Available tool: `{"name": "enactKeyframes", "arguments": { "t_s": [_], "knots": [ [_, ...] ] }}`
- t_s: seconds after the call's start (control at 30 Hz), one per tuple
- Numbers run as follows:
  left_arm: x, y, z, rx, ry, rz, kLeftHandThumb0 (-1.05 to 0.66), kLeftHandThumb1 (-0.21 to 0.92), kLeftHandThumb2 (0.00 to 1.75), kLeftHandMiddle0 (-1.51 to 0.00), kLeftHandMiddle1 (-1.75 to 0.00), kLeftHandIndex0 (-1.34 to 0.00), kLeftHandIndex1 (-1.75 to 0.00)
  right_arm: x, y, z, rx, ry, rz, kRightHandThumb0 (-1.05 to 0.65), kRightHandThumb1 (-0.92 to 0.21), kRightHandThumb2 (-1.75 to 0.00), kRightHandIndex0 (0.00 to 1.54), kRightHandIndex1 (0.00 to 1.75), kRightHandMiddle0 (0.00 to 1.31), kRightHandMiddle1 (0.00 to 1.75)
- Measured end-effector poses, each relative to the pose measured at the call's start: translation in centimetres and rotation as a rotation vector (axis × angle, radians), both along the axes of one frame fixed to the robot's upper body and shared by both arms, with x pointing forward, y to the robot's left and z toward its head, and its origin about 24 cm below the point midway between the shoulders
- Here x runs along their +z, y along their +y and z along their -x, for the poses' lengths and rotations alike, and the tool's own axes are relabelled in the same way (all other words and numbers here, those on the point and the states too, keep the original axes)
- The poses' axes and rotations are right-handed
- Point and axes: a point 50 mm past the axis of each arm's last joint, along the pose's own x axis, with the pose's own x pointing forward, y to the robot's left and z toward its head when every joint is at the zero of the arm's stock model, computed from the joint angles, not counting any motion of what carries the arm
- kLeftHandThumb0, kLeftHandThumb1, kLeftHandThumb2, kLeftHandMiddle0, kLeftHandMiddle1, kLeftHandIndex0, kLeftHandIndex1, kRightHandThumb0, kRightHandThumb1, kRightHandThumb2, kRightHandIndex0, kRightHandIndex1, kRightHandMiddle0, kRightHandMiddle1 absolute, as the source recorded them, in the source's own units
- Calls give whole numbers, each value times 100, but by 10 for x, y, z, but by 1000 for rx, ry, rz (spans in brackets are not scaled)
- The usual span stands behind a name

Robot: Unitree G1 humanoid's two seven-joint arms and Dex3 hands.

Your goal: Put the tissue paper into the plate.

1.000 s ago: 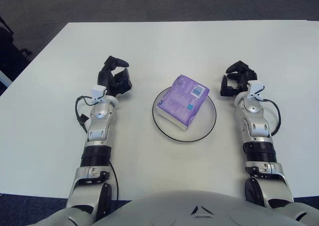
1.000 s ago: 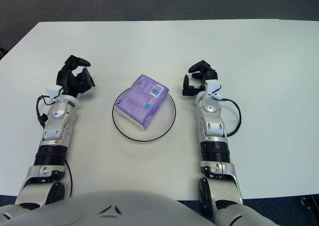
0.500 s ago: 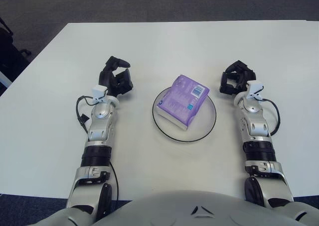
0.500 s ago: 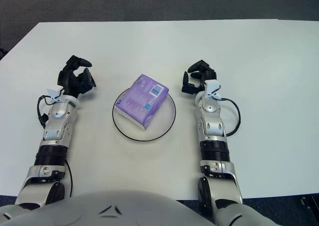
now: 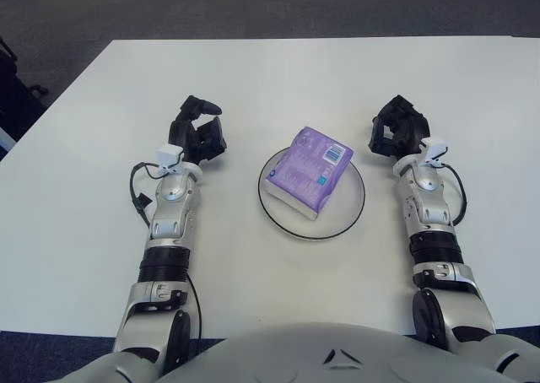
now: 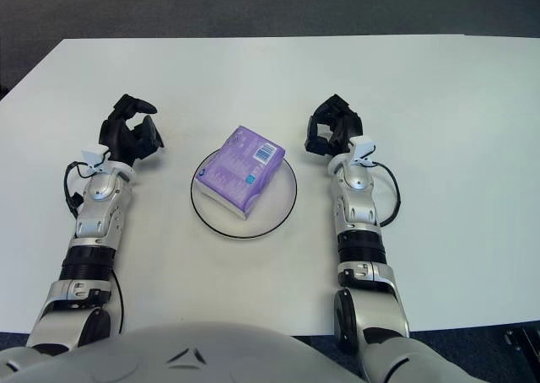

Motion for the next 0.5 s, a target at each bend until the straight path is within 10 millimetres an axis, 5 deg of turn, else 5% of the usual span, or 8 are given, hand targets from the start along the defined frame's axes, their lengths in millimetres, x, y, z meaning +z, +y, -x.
{"name": "enactKeyframes", "arguments": {
  "t_s": [0.5],
  "knots": [
    [-1,-2,-2,-2,6,8,-41,59,98,-103,-175,-41,-175,2,-2,-5,61,-96,16,-45,-43,-118,130,175,53,175]
  ]
}}
